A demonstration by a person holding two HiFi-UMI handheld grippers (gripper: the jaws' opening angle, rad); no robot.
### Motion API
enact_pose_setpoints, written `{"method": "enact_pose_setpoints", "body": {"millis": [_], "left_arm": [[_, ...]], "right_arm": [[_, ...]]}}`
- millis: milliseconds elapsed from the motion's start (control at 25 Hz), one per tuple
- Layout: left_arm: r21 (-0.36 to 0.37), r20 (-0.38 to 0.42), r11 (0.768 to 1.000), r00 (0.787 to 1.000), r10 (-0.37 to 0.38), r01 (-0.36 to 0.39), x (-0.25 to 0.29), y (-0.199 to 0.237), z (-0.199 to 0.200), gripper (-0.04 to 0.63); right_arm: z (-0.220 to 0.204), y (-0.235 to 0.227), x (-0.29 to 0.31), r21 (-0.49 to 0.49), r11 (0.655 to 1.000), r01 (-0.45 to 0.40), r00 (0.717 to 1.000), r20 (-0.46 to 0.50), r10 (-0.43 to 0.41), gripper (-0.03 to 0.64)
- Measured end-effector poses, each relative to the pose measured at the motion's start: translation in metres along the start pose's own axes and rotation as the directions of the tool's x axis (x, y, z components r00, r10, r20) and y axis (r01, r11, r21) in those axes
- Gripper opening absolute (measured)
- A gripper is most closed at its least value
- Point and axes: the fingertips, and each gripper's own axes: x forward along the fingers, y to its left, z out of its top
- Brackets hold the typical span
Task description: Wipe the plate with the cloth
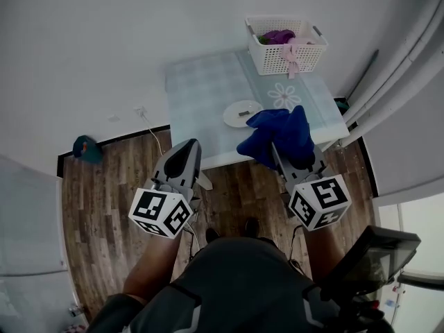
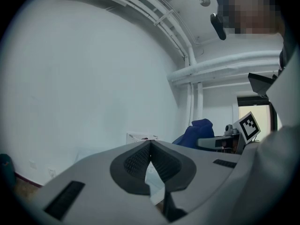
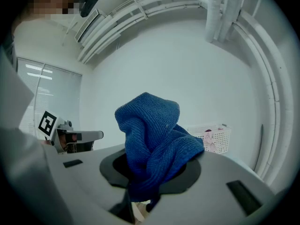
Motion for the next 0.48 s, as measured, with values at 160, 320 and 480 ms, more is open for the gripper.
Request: {"method": "enact_pose_setpoints", "body": {"millis": [160, 320, 480], "left_arm": [[0.003, 0.001, 1.000, 1.000, -0.011, 0.011, -0.0020, -0.0033, 0.0000, 0.009], [0.014, 0.003, 1.000, 1.000, -0.016, 0.016, -0.0040, -0.0028, 0.0010, 0.009], [-0.025, -0.009, 1.000, 1.000, -0.017, 0.017, -0.0102, -0.0020, -0.0040, 0.009]], "right_arm": [[-0.0027, -0.0008, -0.0040, 0.007, 1.000, 0.012, 1.000, -0.005, -0.012, 0.118], [-0.0041, -0.0001, -0.0039, 0.008, 1.000, 0.022, 1.000, -0.003, -0.022, 0.118], [-0.0051, 0.0044, -0.0051, 0.005, 1.000, 0.017, 1.000, -0.006, -0.017, 0.119]]}}
